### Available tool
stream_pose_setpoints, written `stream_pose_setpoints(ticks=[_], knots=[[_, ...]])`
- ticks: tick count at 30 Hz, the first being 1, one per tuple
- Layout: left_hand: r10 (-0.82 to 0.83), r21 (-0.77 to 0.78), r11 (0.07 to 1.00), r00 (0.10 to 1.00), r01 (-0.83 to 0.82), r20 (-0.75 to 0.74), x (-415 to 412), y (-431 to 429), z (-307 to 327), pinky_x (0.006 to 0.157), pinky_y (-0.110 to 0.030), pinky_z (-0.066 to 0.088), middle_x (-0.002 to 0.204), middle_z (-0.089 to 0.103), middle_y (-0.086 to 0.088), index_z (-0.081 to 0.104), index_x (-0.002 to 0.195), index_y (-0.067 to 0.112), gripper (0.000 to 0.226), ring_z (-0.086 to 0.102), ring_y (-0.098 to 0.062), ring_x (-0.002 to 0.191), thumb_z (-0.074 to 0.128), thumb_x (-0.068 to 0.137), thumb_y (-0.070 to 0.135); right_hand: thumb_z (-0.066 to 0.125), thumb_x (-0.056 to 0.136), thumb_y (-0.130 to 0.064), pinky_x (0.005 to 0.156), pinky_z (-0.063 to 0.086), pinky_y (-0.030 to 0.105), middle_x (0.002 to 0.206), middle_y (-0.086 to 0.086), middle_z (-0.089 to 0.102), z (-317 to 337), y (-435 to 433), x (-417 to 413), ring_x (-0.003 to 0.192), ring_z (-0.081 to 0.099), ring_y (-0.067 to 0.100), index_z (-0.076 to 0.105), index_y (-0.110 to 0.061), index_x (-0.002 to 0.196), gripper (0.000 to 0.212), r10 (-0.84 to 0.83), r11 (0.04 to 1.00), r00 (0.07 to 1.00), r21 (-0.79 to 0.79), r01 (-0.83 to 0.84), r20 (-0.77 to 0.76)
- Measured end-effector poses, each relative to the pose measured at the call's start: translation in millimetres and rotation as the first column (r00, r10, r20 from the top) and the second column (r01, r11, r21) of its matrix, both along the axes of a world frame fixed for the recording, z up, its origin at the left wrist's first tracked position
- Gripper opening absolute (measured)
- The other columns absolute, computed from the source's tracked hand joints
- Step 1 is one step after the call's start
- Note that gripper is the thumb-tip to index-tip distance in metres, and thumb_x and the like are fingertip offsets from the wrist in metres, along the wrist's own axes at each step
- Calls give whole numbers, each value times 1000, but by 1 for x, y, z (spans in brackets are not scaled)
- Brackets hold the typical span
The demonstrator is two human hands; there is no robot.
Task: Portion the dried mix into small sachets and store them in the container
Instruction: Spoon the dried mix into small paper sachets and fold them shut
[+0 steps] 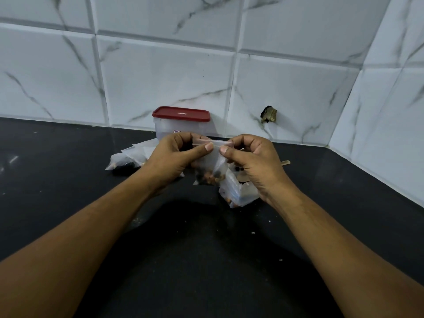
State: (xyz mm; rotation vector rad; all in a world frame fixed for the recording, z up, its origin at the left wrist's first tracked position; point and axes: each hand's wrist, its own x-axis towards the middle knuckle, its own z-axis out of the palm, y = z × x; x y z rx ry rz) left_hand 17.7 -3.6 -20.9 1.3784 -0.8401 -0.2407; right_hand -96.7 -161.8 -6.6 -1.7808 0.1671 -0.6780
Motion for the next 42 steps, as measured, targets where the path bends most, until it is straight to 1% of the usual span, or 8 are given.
stream_pose_setpoints(ticks=[5,12,17,22,27,30,35,42], knots=[[8,5,1000,1000,-8,5,1,0,1,81,-36,61,95,78,-14,75,97,5,25,74,-23,87,77,80,23,79,89,-9,66,52,18,73,-4,70,0,1,1,73,64,9,75,-12,86,6,54,998,998,-17,-53,24],[10,-56,998,1000,-11,-29,3,0,1,78,-33,61,91,74,-16,71,87,5,8,70,-22,85,75,86,12,79,89,-11,60,50,16,75,0,69,0,0,2,65,64,5,72,-7,93,10,45,998,998,32,-46,41],[-6,-41,999,1000,6,-19,2,0,0,82,-31,63,101,78,-13,75,104,4,18,75,-21,94,75,87,12,78,90,-9,54,48,15,71,-3,68,1,-2,1,57,60,-2,73,-3,96,10,26,999,1000,37,-27,14],[15,5,1000,1000,-15,8,1,0,1,71,-26,60,93,79,-11,76,98,6,10,75,-17,84,74,90,12,81,87,-8,60,50,13,67,-9,70,0,-2,1,61,63,-3,73,-9,90,8,78,997,997,24,-78,16],[8,12,1000,1000,-8,-6,-1,2,4,79,-34,62,92,78,-14,76,94,8,15,74,-21,84,75,85,20,79,90,-13,62,49,12,69,-11,71,0,0,1,66,65,-3,73,-15,89,7,83,997,996,-4,-83,24],[22,20,1000,1000,-22,-7,-2,1,2,74,-30,63,91,79,-12,76,93,9,8,75,-19,83,75,89,16,78,91,-11,59,48,12,66,-11,70,0,1,1,62,62,-5,73,-15,85,9,66,998,998,-16,-66,17],[40,-24,999,995,-42,-90,-5,0,3,71,-28,63,94,79,-14,75,103,0,14,75,-17,81,73,91,9,76,94,-20,70,51,31,78,1,73,0,-1,2,73,64,15,74,-20,86,8,12,1000,1000,-27,-12,16],[8,-82,996,989,-20,-146,-4,3,5,66,-24,60,91,77,-14,73,92,0,8,76,-18,80,74,89,7,76,94,-23,68,52,20,88,-1,71,-2,-3,3,78,66,6,69,-16,98,10,37,999,999,-18,-36,24]])
